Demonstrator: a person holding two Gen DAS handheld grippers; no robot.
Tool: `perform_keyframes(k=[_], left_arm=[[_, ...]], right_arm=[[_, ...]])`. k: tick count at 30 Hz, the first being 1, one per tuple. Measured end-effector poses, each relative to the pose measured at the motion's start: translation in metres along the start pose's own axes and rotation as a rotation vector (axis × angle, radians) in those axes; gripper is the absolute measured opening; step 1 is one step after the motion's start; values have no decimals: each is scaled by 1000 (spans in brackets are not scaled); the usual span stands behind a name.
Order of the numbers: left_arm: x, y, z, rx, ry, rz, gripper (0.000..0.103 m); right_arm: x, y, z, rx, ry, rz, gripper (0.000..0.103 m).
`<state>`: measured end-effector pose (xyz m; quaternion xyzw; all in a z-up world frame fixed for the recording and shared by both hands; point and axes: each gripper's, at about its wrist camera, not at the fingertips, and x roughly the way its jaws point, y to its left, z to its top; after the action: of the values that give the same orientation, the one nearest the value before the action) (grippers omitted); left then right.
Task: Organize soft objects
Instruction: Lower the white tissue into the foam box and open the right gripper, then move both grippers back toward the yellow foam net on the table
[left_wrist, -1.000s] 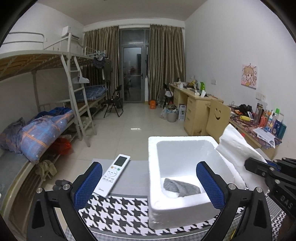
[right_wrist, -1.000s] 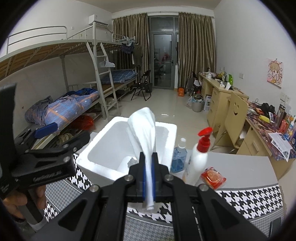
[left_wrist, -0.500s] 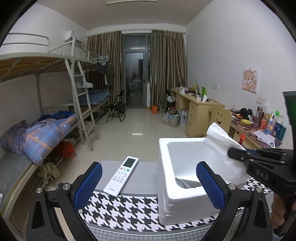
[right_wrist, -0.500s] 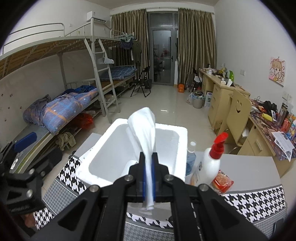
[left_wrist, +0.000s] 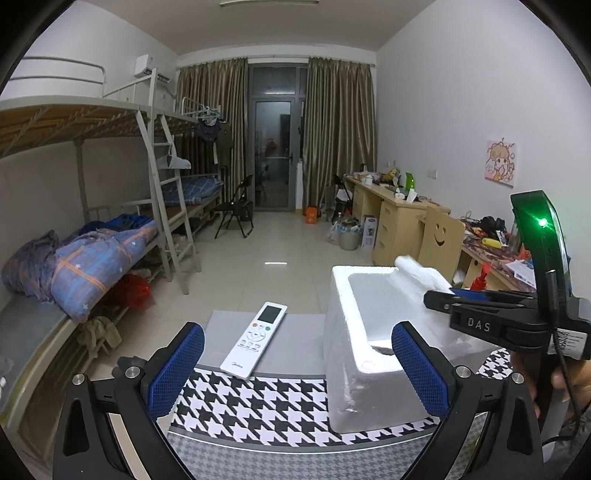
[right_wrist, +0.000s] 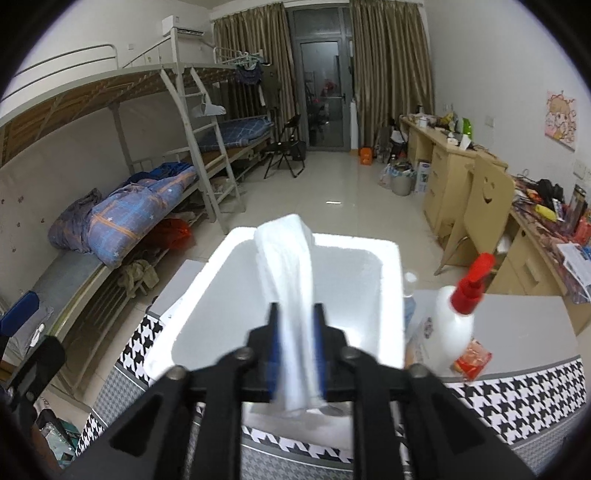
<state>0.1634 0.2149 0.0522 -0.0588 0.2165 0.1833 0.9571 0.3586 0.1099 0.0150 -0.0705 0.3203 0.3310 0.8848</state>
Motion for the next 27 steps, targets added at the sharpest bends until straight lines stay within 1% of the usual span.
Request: perform_keyframes(k=[1, 2, 3, 4, 6, 7, 8, 13, 16, 20, 22, 25, 27], left_arm=[[0, 1, 0, -2, 1, 1, 102], [-1, 2, 0, -6, 2, 1, 102], [-2, 3, -1, -8, 0, 0, 102], [-4, 3, -1, -8, -4, 0, 102], [-5, 3, -2, -7, -3, 7, 102], [-5, 2, -3, -9, -1, 7, 102], [-6, 1, -3, -9, 4, 1, 102], [-15, -1, -8, -14, -5, -7, 102], [-24, -5, -11, -12, -13, -11, 102], [-36, -12, -16, -14, -22, -20, 102], [-41, -15, -17, -18, -30, -22, 102], [-50, -18, -20, -20, -36, -20, 102], [-55, -22, -22, -17, -39, -17, 102]], right_arm=[[1, 0, -1, 9, -2, -12, 39], [1, 0, -1, 14, -4, -17, 49], [1, 0, -1, 18, -6, -15, 56], [-1, -1, -1, 22, -9, -9, 59], [-5, 0, -1, 20, -14, -11, 71], [-6, 1, -1, 18, -18, -15, 73], [-11, 1, -2, 15, -29, -18, 75], [-24, 1, -4, 23, -46, -4, 75], [-38, -1, -11, 17, -63, -15, 75], [-58, -4, -20, 32, -104, -17, 83], [-68, -4, -23, 22, -120, -20, 84], [-80, -2, -30, 11, -140, -26, 88], [-86, -2, -35, 15, -146, -23, 93]])
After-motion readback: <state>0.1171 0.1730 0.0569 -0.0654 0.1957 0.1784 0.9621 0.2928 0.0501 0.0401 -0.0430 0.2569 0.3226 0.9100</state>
